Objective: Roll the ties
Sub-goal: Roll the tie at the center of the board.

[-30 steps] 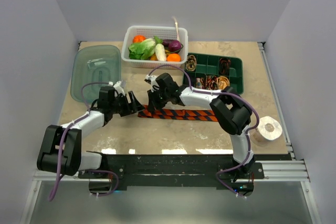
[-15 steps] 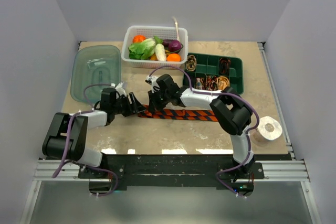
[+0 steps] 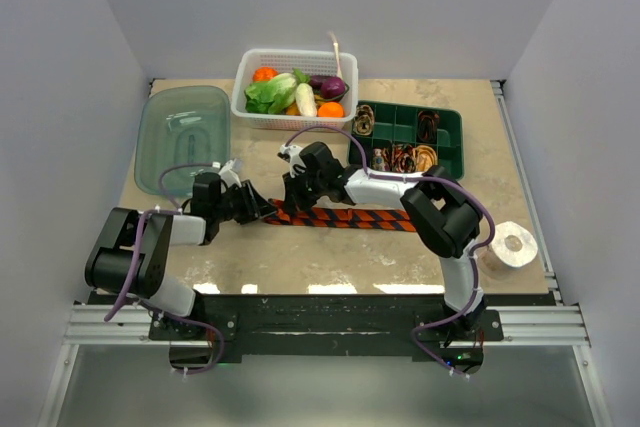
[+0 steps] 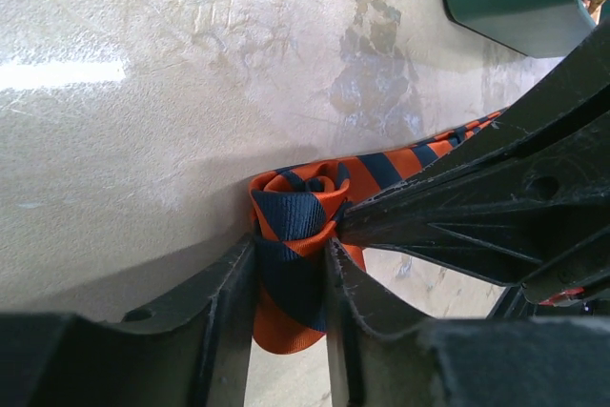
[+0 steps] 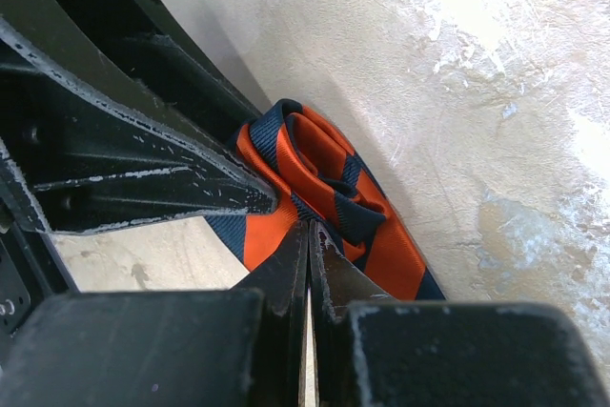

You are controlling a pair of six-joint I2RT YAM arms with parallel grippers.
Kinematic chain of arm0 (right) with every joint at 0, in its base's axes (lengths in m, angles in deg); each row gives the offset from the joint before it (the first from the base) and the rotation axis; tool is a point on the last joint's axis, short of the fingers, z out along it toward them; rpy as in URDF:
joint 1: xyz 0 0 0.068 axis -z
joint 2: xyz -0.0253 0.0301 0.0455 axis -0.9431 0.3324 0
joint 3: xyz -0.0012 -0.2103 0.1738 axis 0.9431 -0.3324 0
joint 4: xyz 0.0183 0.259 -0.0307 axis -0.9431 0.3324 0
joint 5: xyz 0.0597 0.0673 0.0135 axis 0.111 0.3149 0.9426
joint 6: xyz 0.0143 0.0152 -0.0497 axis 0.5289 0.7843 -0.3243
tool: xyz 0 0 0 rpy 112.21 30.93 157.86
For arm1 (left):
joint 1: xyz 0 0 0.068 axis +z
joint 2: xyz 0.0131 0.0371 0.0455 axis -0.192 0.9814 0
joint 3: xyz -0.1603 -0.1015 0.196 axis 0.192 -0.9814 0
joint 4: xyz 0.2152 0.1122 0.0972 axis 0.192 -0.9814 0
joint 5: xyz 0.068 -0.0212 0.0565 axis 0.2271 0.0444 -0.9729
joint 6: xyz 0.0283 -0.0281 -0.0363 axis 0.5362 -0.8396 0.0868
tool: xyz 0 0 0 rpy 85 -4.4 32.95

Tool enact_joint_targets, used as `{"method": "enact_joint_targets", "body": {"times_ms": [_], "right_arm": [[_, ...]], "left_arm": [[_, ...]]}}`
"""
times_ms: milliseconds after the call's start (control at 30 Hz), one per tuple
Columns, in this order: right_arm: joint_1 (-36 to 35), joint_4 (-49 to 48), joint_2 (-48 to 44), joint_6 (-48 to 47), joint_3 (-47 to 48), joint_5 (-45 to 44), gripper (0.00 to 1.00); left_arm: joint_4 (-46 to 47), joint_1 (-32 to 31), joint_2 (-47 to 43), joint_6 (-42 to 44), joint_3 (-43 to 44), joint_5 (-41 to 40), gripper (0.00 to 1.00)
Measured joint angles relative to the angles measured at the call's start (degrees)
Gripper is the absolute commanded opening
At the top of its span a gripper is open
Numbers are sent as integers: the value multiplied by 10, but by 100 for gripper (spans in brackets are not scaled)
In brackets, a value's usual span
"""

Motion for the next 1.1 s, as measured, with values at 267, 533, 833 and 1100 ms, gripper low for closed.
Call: {"method": "enact_joint_targets", "body": {"times_ms": [267, 533, 833, 1100], "right_arm": [[1, -1, 0, -5, 0, 0, 0], [2, 8, -2, -11, 4, -2, 0], [3, 26, -4, -18, 4, -9, 0], [3, 32, -4, -18, 7, -14, 0]], "left_arm": [[9, 0, 7, 1, 0, 2, 23], [-33, 0, 4, 13, 15, -11, 21], [-154, -5, -42, 57, 53, -79, 20], [-229, -45, -54, 79, 90, -154, 19]]}}
